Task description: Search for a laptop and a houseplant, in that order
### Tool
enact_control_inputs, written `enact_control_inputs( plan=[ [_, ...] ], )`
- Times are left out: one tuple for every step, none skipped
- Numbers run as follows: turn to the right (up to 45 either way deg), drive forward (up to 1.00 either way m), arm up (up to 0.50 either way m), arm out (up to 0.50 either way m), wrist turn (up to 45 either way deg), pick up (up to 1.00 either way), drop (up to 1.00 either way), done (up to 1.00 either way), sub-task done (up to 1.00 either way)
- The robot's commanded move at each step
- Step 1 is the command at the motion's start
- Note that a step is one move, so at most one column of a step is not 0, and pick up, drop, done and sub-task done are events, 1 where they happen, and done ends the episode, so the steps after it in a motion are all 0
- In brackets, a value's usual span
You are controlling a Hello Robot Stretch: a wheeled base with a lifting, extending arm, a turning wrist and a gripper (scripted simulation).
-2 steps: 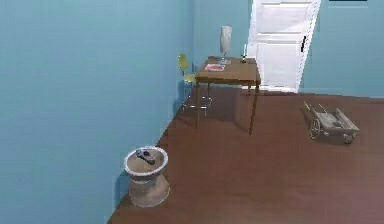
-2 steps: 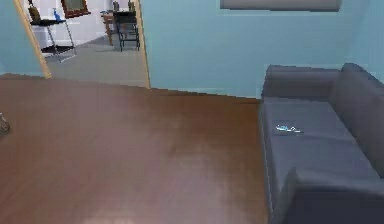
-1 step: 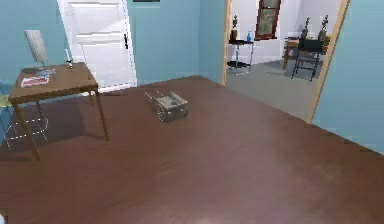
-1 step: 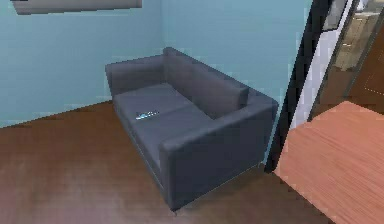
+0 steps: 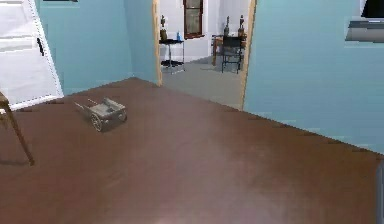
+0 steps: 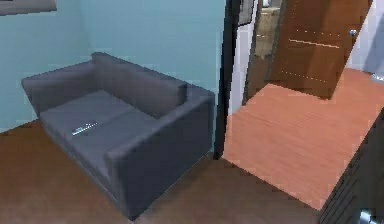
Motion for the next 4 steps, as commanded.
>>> enact_control_inputs(
  plan=[
    [0.0, 1.0, 0.0, 0.0, 0.0, 0.0, 0.0, 0.0, 0.0],
    [0.0, 1.0, 0.0, 0.0, 0.0, 0.0, 0.0, 0.0, 0.0],
    [0.0, 1.0, 0.0, 0.0, 0.0, 0.0, 0.0, 0.0, 0.0],
    [12.0, 0.0, 0.0, 0.0, 0.0, 0.0, 0.0, 0.0, 0.0]
  ],
)
